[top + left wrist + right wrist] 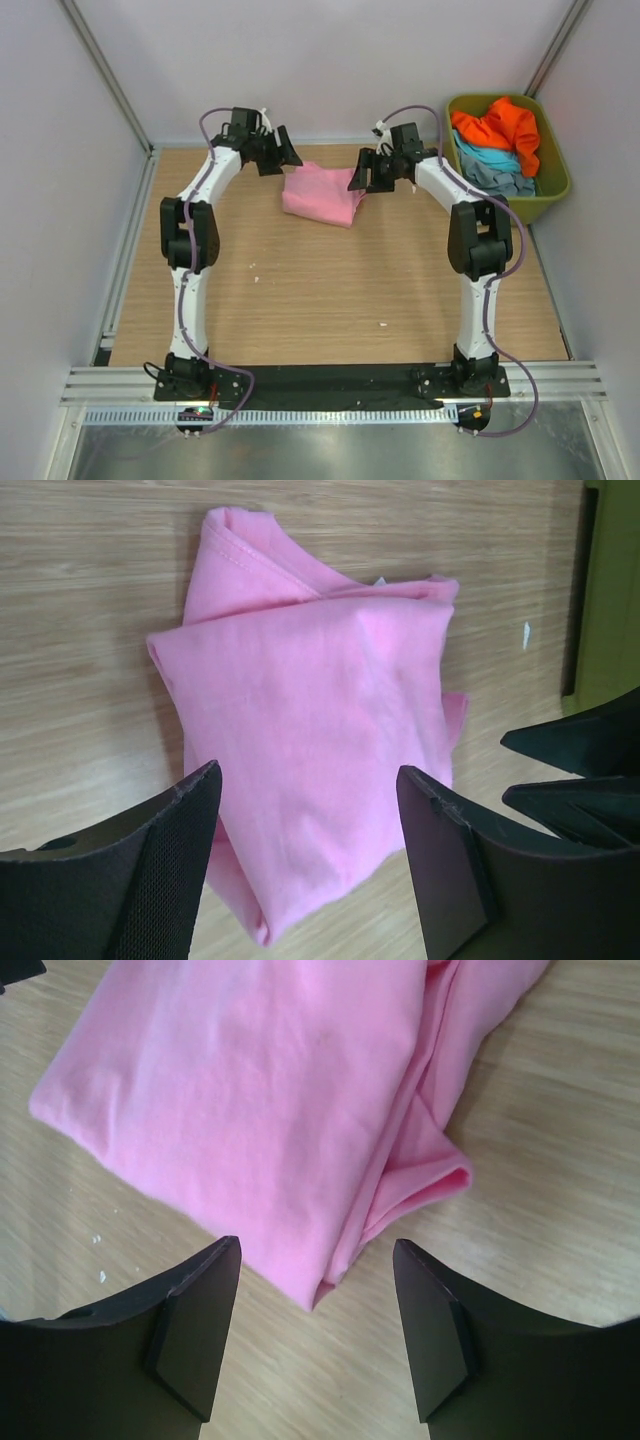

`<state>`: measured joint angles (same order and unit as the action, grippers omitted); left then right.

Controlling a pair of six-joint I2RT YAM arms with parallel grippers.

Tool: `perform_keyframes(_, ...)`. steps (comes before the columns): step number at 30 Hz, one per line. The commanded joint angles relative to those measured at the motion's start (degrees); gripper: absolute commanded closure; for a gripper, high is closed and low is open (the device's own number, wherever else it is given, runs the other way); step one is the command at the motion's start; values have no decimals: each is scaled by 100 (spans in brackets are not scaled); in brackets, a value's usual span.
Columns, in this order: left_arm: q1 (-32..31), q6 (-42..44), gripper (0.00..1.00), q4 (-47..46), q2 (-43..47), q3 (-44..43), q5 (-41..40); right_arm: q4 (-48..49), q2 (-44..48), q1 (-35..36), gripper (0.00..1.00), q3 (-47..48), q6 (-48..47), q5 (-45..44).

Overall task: Fold and stack the t-shirts
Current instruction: Fold the tshirt

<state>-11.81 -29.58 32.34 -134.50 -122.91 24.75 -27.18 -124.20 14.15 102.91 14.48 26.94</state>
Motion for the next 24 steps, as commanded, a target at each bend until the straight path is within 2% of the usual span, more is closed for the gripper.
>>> perform_keyframes(1,65,-100,29,-70,757,162,223,292,713,35,32,-175,72,187)
perform_keyframes(6,126,-170,28,80,1057,443,100,424,424,96,33,246,266,523)
perform_keyframes(11,285,241,33,80,452,-126,223,441,-77,184,33,879,99,339)
perform_keyframes(14,346,488,45,97,12,-470,258,389,-420,176,34,1239,-59,190)
perform_keyframes(15,355,558,51,89,-137,-505,276,363,-525,184,34,1353,-233,93)
perform_keyframes(17,407,743,55,80,-296,-593,415,293,-798,167,35,1722,-358,-74)
perform_keyframes(20,495,752,54,27,-524,-637,504,301,-1105,114,36,2057,-446,-189)
perform_keyframes(24,557,664,47,-78,-700,-637,732,336,-1290,105,37,2180,-560,-338)
